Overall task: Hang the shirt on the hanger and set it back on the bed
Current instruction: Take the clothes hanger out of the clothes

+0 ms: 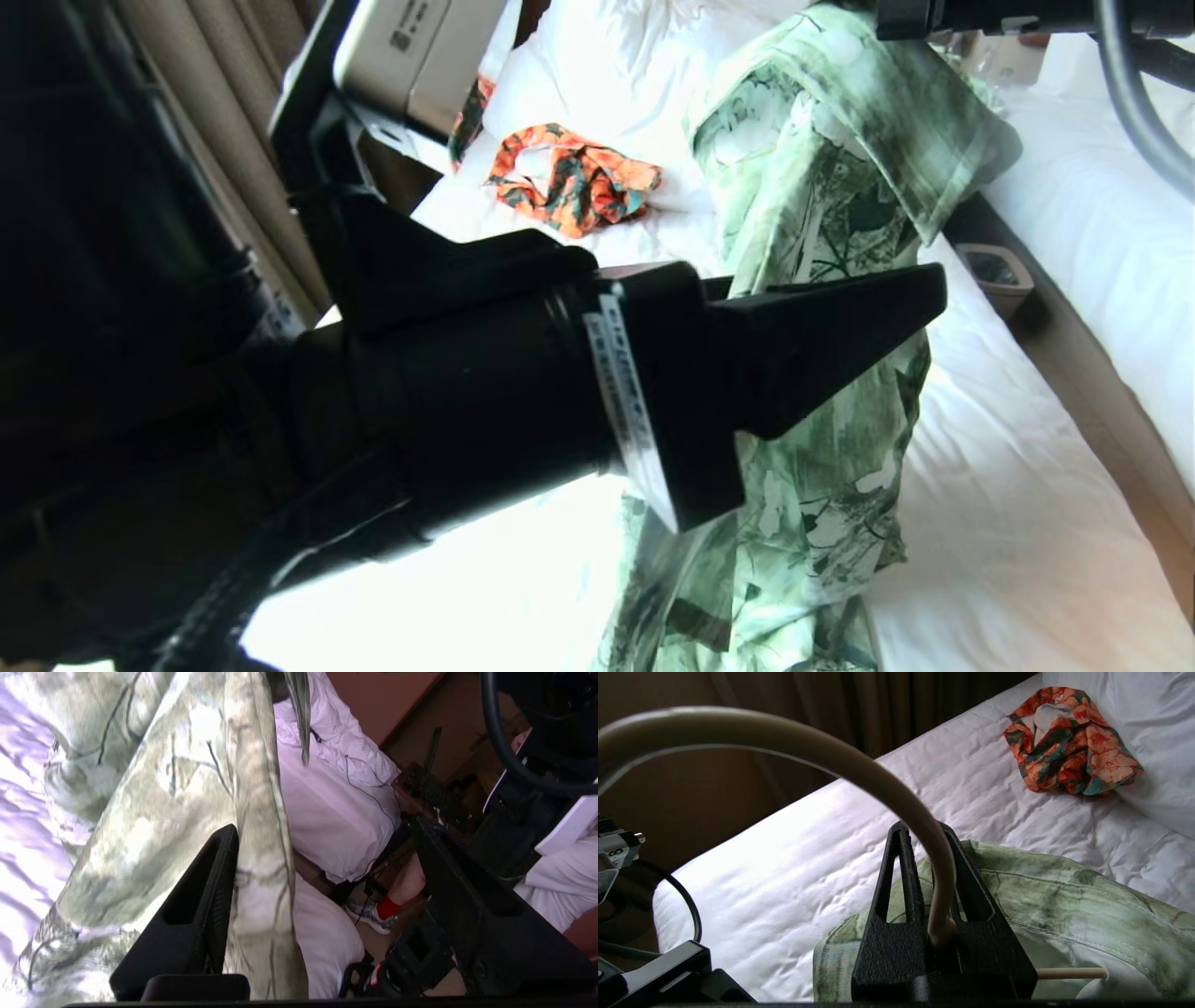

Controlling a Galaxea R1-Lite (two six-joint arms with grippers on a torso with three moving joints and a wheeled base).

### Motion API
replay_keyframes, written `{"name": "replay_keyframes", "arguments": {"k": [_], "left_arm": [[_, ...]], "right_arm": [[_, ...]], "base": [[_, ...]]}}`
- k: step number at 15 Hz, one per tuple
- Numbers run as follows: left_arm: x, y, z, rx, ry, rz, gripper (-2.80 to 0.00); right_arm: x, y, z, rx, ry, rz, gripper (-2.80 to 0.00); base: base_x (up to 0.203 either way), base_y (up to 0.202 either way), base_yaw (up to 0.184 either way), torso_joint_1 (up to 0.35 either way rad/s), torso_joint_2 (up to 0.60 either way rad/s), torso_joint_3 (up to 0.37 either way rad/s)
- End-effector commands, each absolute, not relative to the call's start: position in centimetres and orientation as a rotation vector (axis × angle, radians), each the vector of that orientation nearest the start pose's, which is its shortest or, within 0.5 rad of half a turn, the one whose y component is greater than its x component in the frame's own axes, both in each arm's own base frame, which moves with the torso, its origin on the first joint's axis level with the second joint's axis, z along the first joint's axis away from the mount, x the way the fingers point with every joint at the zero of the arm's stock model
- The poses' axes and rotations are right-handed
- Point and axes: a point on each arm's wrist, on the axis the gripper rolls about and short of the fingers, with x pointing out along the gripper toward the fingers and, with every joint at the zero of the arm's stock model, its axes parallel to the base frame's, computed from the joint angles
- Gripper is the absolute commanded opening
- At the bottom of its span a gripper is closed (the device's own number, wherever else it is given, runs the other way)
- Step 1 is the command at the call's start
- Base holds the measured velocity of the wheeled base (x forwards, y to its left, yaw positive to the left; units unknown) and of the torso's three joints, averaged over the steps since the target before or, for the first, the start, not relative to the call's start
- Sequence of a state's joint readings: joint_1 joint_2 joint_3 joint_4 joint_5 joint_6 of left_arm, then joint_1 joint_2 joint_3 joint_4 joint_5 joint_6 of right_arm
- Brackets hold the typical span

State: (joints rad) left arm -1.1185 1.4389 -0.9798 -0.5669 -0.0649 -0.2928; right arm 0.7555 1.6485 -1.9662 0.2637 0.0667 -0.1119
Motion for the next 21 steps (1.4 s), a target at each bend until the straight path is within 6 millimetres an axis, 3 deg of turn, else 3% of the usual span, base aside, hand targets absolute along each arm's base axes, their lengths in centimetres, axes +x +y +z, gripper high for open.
{"name": "replay_keyframes", "arguments": {"k": [1,4,5,10,14,21], "left_arm": [[9.8,-20.5,30.6,-0.322,0.066,-1.191,0.0],[9.1,-18.7,31.2,-0.32,0.07,-1.175,0.0],[9.2,-18.2,31.2,-0.315,0.076,-1.151,-2.8],[9.7,-14.3,31.4,-0.303,0.086,-1.018,-2.8],[8.5,-11.5,30.7,-0.284,0.115,-0.965,-2.8],[9.9,-10.7,29.8,-0.265,0.134,-0.854,-2.8]], "right_arm": [[19.7,18.4,43.0,-0.087,-0.098,0.8,-2.8],[20.3,17.4,43.2,-0.086,-0.099,0.754,-2.8],[20.4,16.9,43.3,-0.085,-0.102,0.738,-2.8],[19.1,14.8,44.3,-0.081,-0.141,0.701,-2.8],[18.1,12.6,45.6,-0.138,-0.219,0.639,-2.8],[17.6,11.2,47.0,-0.105,-0.314,0.493,-2.8]], "base": [[0.0,0.0,0.0,0.0,0.0,0.0],[0.0,0.0,0.0,0.0,0.0,0.0],[0.0,0.0,0.0,0.0,0.0,0.0],[0.0,0.0,0.0,0.008,-0.04,-0.026],[0.0,0.0,0.0,0.085,-0.39,-0.305],[0.0,0.0,0.0,0.153,-0.51,-0.36]]}}
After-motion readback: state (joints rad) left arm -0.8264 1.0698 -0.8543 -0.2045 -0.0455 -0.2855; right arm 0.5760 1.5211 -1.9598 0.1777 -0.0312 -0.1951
